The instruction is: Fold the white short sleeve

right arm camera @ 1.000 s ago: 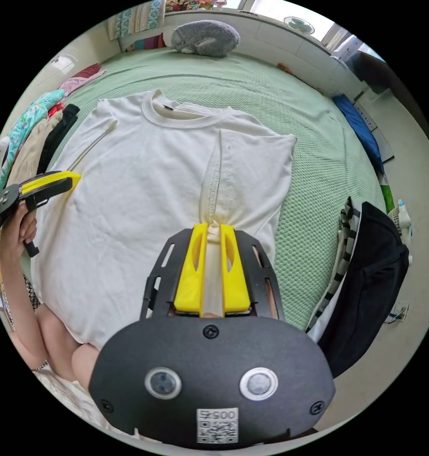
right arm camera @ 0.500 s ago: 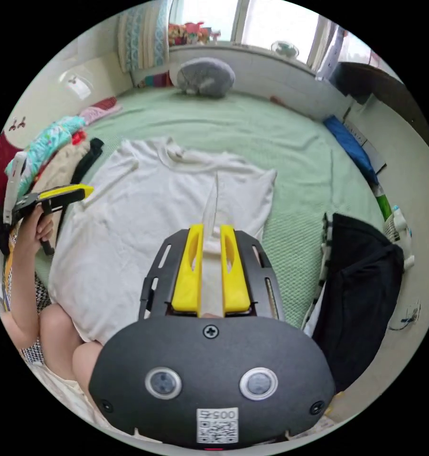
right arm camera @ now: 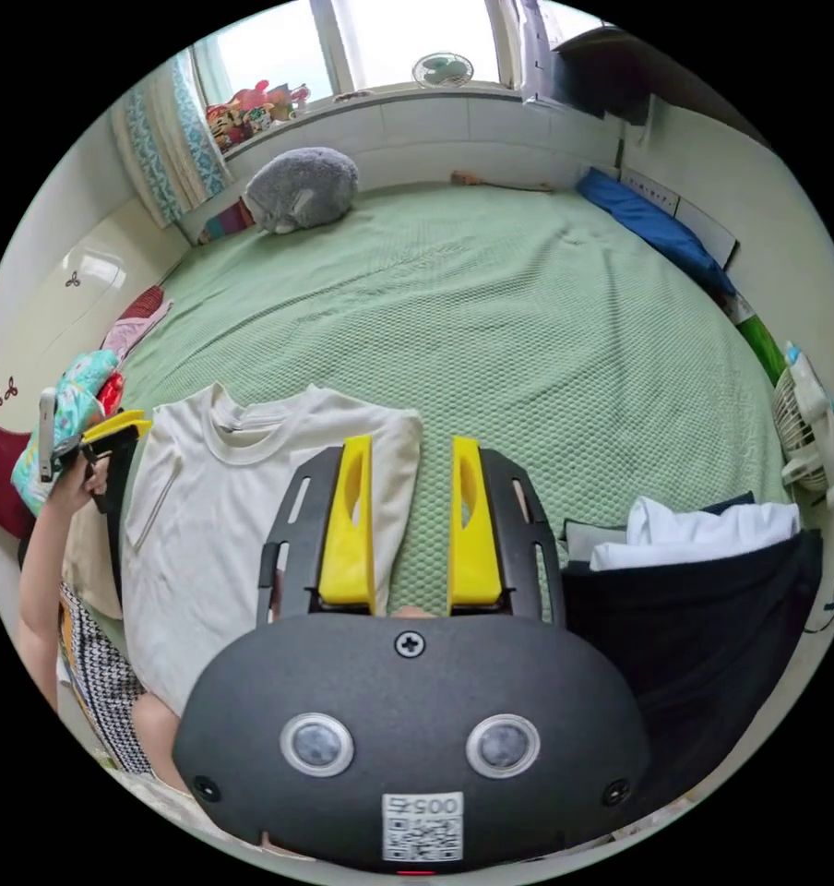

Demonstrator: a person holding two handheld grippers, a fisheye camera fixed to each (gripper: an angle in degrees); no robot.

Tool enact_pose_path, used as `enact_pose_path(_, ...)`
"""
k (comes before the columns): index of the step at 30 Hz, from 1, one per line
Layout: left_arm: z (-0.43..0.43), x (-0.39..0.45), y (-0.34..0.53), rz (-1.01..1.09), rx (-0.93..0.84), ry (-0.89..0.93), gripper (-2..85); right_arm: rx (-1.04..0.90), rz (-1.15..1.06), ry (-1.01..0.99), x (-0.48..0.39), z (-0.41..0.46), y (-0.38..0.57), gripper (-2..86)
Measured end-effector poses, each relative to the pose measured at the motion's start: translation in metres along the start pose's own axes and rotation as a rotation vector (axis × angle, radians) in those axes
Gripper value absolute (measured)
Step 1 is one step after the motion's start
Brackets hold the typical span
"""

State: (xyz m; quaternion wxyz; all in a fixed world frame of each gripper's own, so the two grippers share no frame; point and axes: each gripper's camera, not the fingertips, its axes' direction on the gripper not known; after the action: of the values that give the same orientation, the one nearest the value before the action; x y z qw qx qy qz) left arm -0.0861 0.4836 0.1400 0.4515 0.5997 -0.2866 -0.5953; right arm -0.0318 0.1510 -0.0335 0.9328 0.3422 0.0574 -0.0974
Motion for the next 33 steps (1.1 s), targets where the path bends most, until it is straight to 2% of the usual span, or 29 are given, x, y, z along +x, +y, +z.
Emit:
enact_pose_path(5, 0.019, 0.003, -0.008, -0.031, -0.036, 0.046, 15.6, -0.054, 0.036, -0.014, 0.002, 0.02, -0.011, 9.5)
enact_pose_path(7, 0.022, 0.007, -0.007, -0.052, -0.045, -0.018, 13.0, -0.125, 0.035, 0.036, -0.003, 0.035, -0.012, 8.9)
enact_pose_path(9, 0.02, 0.015, -0.004, -0.029, -0.027, -0.063, 8.6, -0.113, -0.007, 0.118, -0.015, 0.039, -0.009, 5.7)
enact_pose_path(13, 0.008, 0.022, 0.002, -0.057, -0.034, -0.022, 3.6, -0.118, -0.002, 0.055, -0.026, 0.03, -0.008, -0.5)
enact_pose_path(17, -0.034, 0.033, 0.006, -0.026, 0.021, -0.064, 2.5, -0.104, -0.039, 0.152, -0.04, -0.001, -0.011, -1.3)
enact_pose_path(22, -0.099, 0.048, -0.002, 0.035, 0.086, -0.137, 2.1, -0.007, -0.006, 0.141, -0.045, -0.064, -0.03, -1.4)
enact_pose_path(26, -0.158, 0.06, -0.014, 0.047, 0.232, -0.217, 2.0, 0.099, 0.017, 0.213, -0.056, -0.116, -0.054, -1.4)
enact_pose_path(30, -0.202, 0.063, -0.022, 0.024, 0.318, -0.177, 2.2, 0.211, 0.048, 0.214, -0.063, -0.159, -0.064, -1.3)
enact_pose_path(33, -0.199, 0.061, -0.008, 0.011, 0.283, -0.156, 2.3, 0.185, 0.037, 0.164, -0.064, -0.16, -0.048, -1.3)
